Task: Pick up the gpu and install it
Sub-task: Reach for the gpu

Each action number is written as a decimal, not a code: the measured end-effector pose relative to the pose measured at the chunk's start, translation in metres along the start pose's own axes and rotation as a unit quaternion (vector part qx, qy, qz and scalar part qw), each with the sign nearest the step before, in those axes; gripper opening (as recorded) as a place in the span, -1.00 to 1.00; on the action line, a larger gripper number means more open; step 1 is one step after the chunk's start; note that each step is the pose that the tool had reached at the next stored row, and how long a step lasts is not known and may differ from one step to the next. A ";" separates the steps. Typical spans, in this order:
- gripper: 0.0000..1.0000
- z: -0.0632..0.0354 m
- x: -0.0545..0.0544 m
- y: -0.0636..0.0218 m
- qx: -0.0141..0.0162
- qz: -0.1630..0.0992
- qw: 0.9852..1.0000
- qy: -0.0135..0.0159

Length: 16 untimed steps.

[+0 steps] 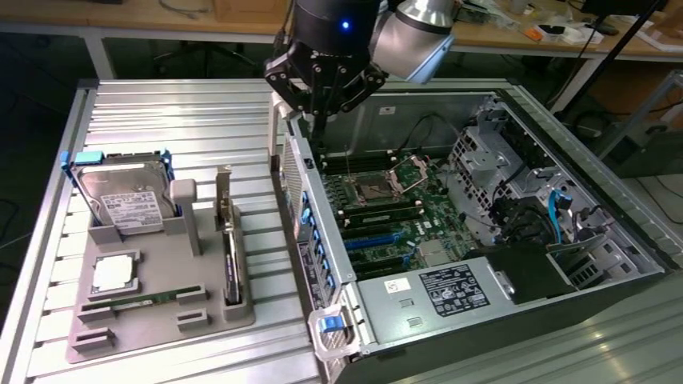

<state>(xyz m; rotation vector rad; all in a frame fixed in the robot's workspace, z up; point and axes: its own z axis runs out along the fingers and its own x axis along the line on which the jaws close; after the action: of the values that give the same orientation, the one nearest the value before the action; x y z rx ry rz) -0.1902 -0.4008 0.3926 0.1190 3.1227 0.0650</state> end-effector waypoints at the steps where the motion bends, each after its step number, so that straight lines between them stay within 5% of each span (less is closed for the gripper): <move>1: -0.79 -0.0001 0.002 -0.0011 0.000 0.000 1.000 0.000; 16: -0.79 -0.0007 0.020 -0.0107 0.000 0.000 1.000 0.000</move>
<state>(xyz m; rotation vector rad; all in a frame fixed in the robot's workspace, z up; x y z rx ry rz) -0.2110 -0.4100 0.3925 0.1188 3.1228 0.0649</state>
